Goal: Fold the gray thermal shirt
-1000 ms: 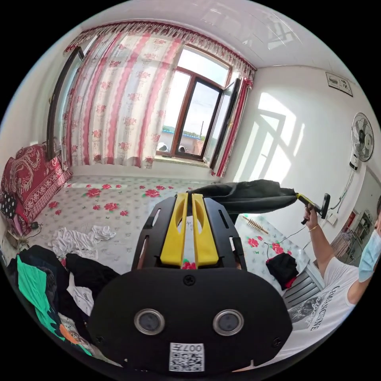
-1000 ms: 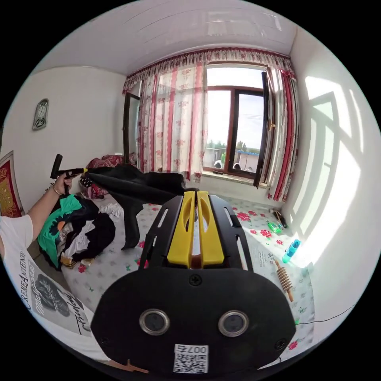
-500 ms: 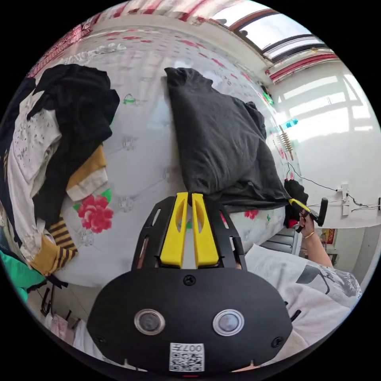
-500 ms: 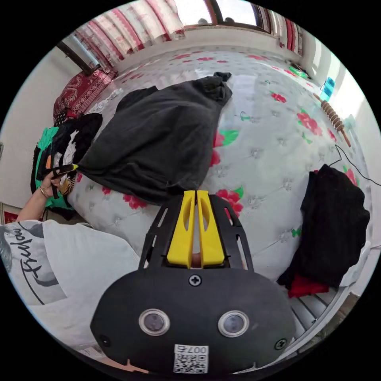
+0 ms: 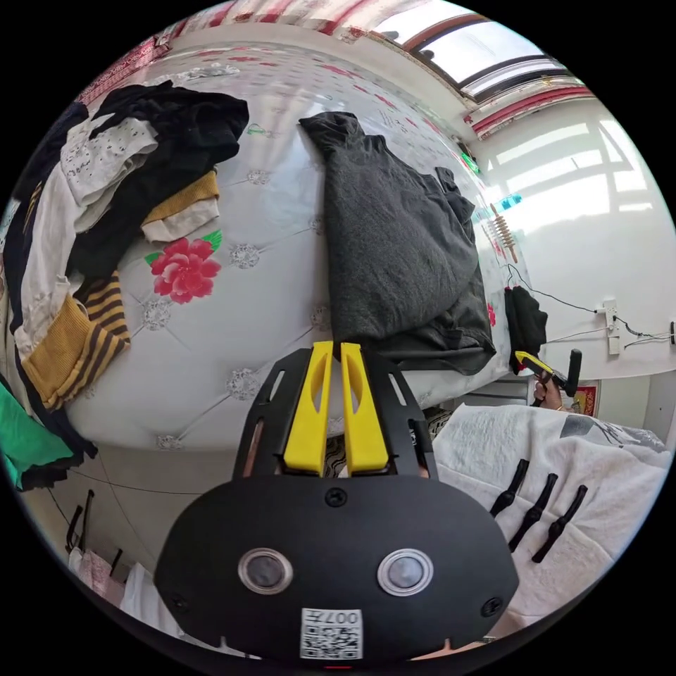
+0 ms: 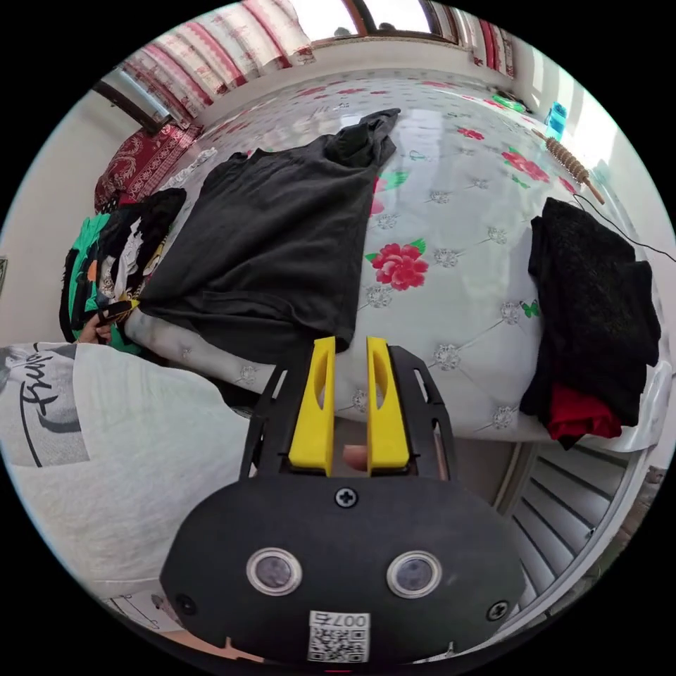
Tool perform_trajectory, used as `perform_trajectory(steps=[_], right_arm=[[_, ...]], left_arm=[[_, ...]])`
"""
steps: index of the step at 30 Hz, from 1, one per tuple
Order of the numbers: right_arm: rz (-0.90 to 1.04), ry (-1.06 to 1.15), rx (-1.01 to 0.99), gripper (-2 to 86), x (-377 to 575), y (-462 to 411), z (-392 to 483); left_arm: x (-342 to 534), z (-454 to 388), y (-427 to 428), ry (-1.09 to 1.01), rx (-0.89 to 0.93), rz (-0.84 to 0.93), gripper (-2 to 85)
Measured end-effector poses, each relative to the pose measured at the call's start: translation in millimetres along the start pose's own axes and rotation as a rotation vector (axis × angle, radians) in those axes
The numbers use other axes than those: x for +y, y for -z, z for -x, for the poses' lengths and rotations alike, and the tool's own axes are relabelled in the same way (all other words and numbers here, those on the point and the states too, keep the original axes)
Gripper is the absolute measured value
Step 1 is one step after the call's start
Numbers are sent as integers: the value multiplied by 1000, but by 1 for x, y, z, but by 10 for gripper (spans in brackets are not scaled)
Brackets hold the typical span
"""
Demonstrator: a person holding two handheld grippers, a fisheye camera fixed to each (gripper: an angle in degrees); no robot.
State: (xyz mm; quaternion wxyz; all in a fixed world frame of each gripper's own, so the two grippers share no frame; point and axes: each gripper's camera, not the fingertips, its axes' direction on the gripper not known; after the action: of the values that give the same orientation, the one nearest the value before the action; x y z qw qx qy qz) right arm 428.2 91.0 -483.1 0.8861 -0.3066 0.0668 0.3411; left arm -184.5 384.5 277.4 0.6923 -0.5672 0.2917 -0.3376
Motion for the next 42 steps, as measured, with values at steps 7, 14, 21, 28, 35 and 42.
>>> perform_trajectory(steps=[7, 14, 21, 28, 35, 42], right_arm=[[67, 229, 82, 29, -19, -46, 50], [252, 338, 222, 16, -28, -115, 64], [-79, 69, 111, -1, -5, -36, -6], [62, 0, 52, 1, 14, -82, -24], [-21, 134, 175, 26, 10, -74, 11], [59, 365, -45, 28, -21, -113, 73]], left_arm=[[-13, -6, -9, -30, -61, 10, -4], [-20, -5, -13, -30, -92, 17, -5], [-20, 7, -22, -2, -180, 45, -9], [-16, -4, -50, -41, -120, 52, -2], [-26, -48, -74, -241, -165, 91, 61], [-42, -80, -116, -370, -288, 182, 70]])
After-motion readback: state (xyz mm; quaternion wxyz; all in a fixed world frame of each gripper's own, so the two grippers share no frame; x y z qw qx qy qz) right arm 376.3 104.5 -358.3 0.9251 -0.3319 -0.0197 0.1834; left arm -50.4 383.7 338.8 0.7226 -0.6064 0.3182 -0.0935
